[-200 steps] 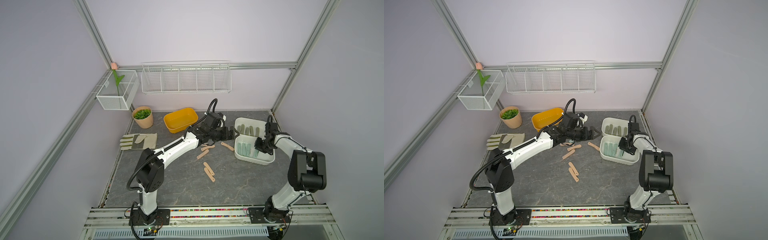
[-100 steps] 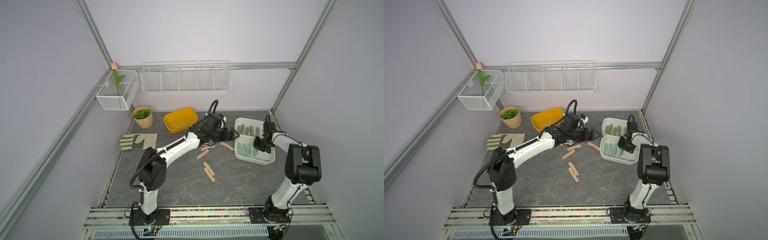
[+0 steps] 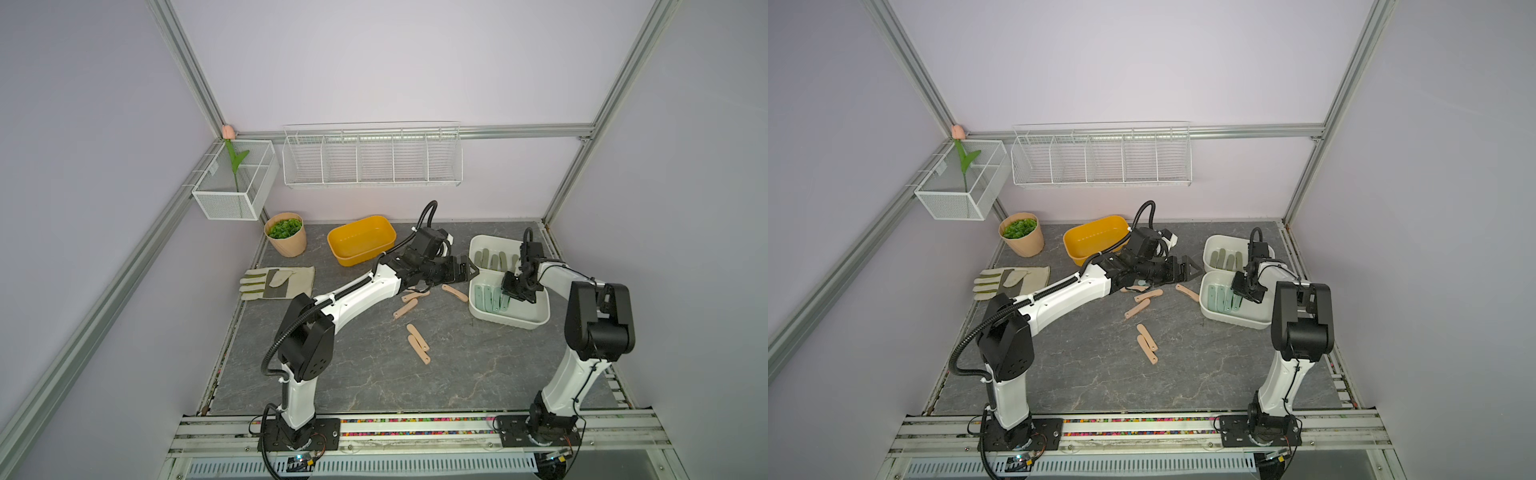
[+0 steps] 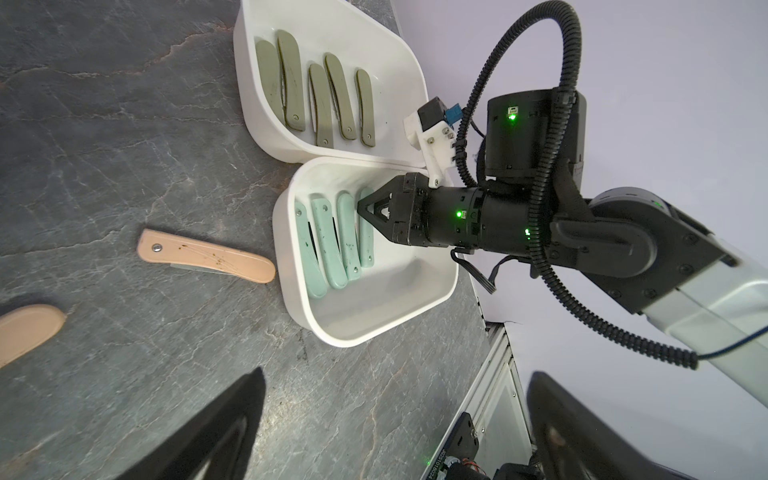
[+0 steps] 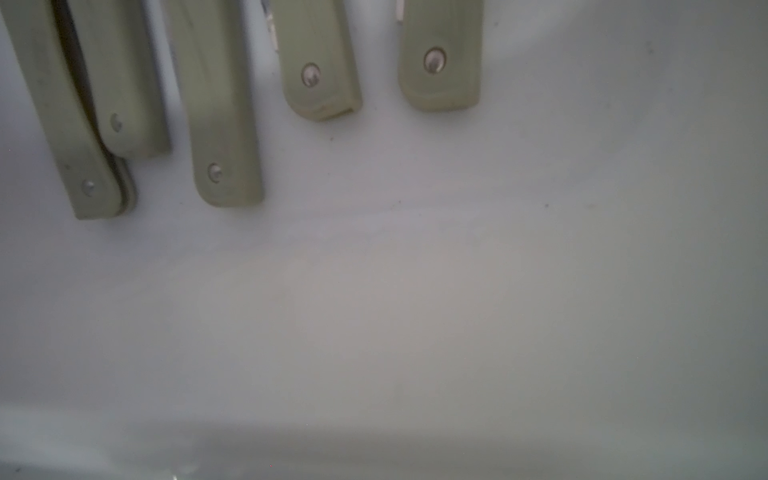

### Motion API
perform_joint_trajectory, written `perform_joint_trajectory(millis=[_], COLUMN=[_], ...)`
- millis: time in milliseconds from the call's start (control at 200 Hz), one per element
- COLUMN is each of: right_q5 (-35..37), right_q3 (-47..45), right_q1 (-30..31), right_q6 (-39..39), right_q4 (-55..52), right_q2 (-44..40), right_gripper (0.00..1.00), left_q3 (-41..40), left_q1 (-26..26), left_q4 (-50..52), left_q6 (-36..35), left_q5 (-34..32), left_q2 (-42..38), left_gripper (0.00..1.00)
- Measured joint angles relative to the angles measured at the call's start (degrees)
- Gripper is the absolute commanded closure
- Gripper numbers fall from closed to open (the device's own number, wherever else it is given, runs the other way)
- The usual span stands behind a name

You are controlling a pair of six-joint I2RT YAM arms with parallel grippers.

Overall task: Place the fruit knives into the storage box by color
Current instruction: Place the fruit knife in the storage box.

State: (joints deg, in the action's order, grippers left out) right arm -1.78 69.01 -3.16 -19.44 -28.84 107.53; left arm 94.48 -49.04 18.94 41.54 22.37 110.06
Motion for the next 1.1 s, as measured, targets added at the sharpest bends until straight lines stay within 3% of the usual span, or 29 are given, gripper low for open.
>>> perform_joint_trajectory(millis=[430, 715, 930, 1100], right_q5=[0.00, -0.24, -0.44, -0.87], right_q3=[0.20, -0.02, 0.92, 6.78], right_q1=[0.26, 0.55, 4.94, 10.95], right_q6=[-0.11, -1.66, -2.86, -4.50], right_q4=[0.04, -1.62, -4.37, -6.97], right_q2=[-0.46, -9.64, -14.88, -14.99], right_gripper=[0.51, 0.26, 0.22, 0.22], left_q3=[0.28, -1.62, -6.64, -12.37], left_q1=[0.00, 0.02, 0.76, 3.43], left_q4=[-0.02, -0.28, -0.74, -1.51], left_q6=[-0.02, -0.07, -0.17, -0.15], left_q5=[0.15, -0.04, -0.59, -1.40], left_q2=[-0.02, -0.63, -3.65, -8.79], left_gripper=[0.01, 0.01, 0.01, 0.01])
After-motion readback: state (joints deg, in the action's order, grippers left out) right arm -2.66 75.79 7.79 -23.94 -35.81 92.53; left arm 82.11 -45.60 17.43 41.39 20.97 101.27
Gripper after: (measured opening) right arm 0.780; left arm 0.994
